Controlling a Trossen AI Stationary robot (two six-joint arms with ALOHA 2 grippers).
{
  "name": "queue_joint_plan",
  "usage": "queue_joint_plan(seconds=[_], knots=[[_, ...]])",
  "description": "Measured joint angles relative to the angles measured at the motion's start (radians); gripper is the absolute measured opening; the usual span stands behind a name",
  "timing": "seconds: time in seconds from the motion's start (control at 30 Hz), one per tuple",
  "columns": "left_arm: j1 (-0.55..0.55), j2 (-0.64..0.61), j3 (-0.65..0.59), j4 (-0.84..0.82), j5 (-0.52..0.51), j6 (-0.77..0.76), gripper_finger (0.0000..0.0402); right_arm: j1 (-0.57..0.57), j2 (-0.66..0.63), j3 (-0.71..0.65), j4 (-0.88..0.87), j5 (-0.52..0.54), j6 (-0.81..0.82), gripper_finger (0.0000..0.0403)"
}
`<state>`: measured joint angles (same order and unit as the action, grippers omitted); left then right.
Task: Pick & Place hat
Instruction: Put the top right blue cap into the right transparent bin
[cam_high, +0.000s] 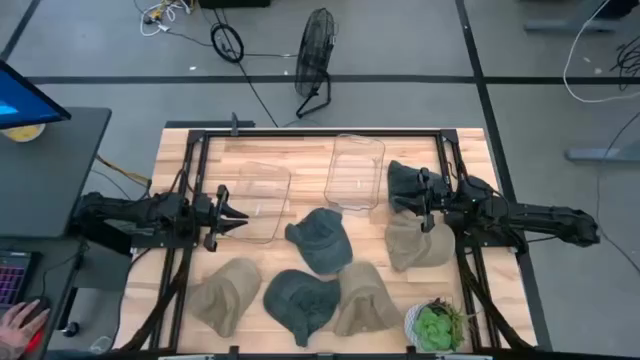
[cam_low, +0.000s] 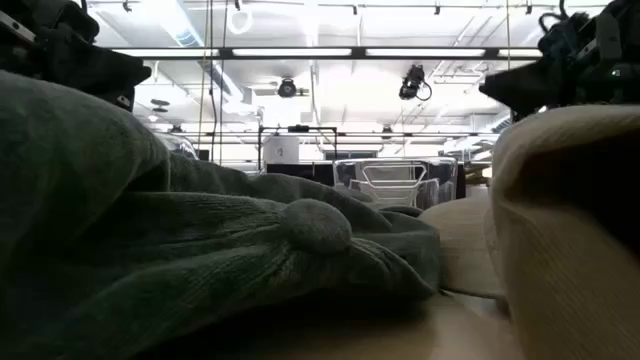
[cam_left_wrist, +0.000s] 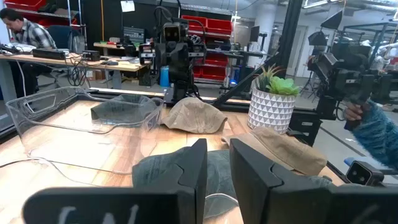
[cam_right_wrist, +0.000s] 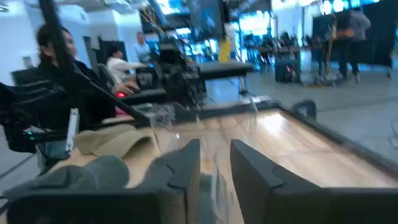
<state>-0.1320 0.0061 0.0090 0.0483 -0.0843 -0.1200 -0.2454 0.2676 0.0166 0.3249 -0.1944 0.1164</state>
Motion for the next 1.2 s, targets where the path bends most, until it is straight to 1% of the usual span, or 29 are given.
queue_joint_plan(seconds=[0.3, 0.5, 0.6, 0.73, 0.8, 0.83, 0.9, 0.97, 1.0, 1.1, 1.17, 1.2], knots=[[0.000, 0.000, 0.000, 0.000, 0.000, 0.000, 0.0071, 0.015, 0.000, 0.000, -0.004, 0.000, 0.000, 0.0094], [0.000, 0.000, 0.000, 0.003, 0.000, 0.000, 0.0071, 0.015, 0.000, 0.000, -0.002, 0.016, 0.123, 0.0094], [0.000, 0.000, 0.000, 0.035, 0.000, 0.000, 0.0071, 0.015, 0.000, 0.000, -0.002, 0.065, 0.156, 0.0094], [0.000, 0.000, 0.000, 0.061, 0.000, -0.027, 0.0071, 0.015, 0.000, 0.000, -0.006, 0.155, 0.168, 0.0094], [0.001, 0.000, 0.000, 0.065, 0.000, -0.010, 0.0071, 0.014, 0.000, 0.000, -0.003, 0.193, 0.155, 0.0094], [0.004, 0.000, 0.000, 0.070, -0.001, -0.009, 0.0071, 0.013, 0.000, 0.000, 0.005, 0.223, 0.134, 0.0094], [0.005, 0.000, 0.000, 0.087, -0.004, -0.056, 0.0071, 0.012, 0.000, 0.000, 0.017, 0.298, 0.106, 0.0094], [0.005, 0.000, 0.000, 0.112, -0.006, -0.073, 0.0071, 0.012, 0.000, 0.000, 0.016, 0.359, 0.115, 0.0094], [0.005, 0.000, 0.000, 0.124, -0.007, -0.059, 0.0072, 0.012, 0.000, 0.000, 0.014, 0.383, 0.129, 0.0094], [0.006, 0.002, 0.025, 0.122, -0.031, -0.022, 0.0085, 0.012, 0.000, 0.000, 0.013, 0.454, 0.232, 0.0094], [0.006, 0.003, 0.056, 0.124, -0.055, 0.003, 0.0105, 0.012, 0.000, 0.000, 0.021, 0.454, 0.279, 0.0094], [0.006, 0.007, 0.072, 0.123, -0.064, 0.023, 0.0117, 0.012, 0.001, 0.000, 0.033, 0.439, 0.268, 0.0094]])
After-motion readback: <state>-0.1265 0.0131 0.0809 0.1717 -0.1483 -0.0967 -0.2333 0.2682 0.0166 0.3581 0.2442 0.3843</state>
